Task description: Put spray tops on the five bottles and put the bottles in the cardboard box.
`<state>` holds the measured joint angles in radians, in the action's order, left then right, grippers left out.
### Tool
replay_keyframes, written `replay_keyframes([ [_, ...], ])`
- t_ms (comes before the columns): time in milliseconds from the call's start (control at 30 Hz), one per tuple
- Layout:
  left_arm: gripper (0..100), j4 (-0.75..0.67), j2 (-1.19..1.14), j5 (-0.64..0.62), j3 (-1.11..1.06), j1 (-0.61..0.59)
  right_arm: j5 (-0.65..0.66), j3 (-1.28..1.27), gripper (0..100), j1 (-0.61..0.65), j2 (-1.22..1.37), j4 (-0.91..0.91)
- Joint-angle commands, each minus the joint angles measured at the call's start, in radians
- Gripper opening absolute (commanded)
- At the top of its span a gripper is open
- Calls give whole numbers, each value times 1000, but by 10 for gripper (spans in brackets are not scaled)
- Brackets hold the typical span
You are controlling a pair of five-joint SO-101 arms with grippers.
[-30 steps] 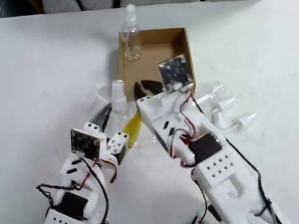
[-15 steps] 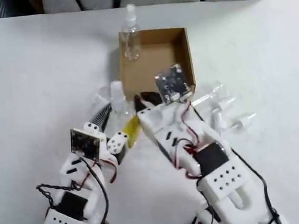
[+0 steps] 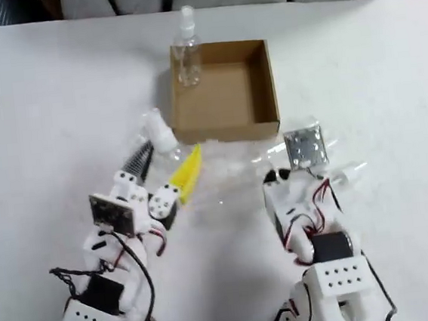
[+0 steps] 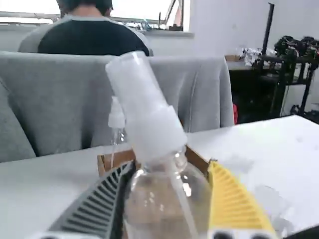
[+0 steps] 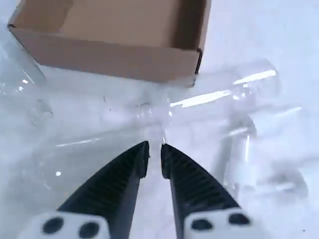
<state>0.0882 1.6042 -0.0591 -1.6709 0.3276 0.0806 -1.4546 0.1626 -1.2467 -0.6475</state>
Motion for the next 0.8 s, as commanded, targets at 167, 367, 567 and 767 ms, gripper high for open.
replay_keyframes([
  [167,20,-54,-1,-9,226,-170,18,-244,15,-133,-213,117],
  [367,20,-57,-303,-14,505,-168,18,-241,15,-171,-332,13],
  [567,20,-60,-690,-15,835,-165,18,-241,15,-171,-358,-22],
  [767,20,-272,-967,-15,942,-163,18,-241,15,-171,-358,-21],
])
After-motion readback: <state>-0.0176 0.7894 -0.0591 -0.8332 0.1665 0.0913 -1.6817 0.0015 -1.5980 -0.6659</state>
